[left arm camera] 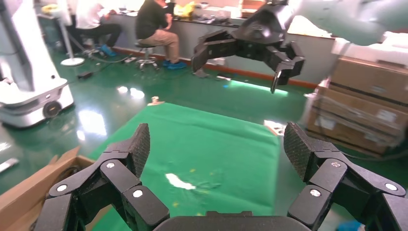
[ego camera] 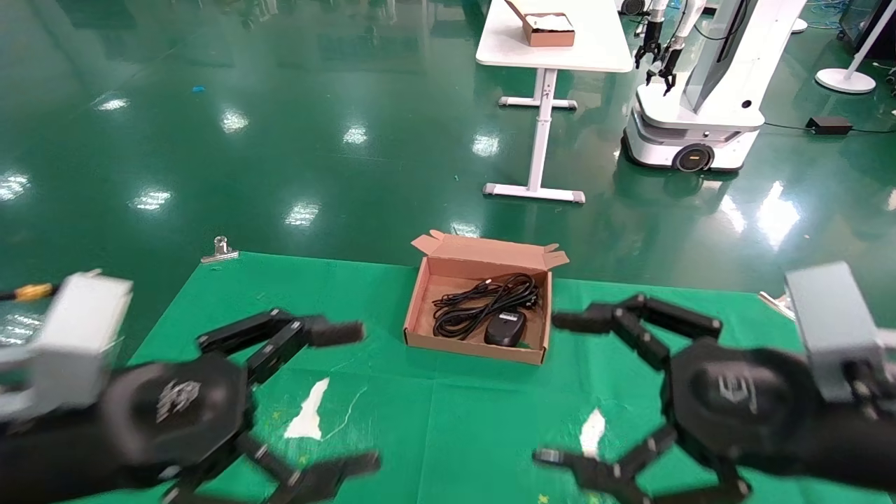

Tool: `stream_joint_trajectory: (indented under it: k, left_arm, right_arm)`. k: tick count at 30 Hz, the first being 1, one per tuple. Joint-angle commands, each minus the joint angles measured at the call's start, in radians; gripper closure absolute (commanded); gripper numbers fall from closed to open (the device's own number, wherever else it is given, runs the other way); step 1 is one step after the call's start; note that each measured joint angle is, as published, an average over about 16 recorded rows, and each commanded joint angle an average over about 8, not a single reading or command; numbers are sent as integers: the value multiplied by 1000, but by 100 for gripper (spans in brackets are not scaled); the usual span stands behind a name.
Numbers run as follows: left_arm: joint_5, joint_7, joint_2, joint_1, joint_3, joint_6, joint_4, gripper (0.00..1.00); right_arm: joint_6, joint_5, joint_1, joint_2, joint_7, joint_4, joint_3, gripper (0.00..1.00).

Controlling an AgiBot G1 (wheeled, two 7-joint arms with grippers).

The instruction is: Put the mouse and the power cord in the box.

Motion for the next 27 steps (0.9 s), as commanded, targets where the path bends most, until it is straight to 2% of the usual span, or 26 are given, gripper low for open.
stream_joint_trajectory:
  k: [1, 10, 27]
  left_arm:
    - [-21, 1, -27, 23, -28, 31, -27, 0]
    - [-48, 1, -60, 50, -63, 73, -61, 0]
    - [-41, 1, -51, 43, -53, 60, -50, 0]
  right_arm:
    - [-5, 23, -32, 10, 24, 44, 17, 0]
    - [-18, 72, -100, 32, 66, 140, 53, 0]
    - [-13, 57, -78, 25, 55, 108, 42, 0]
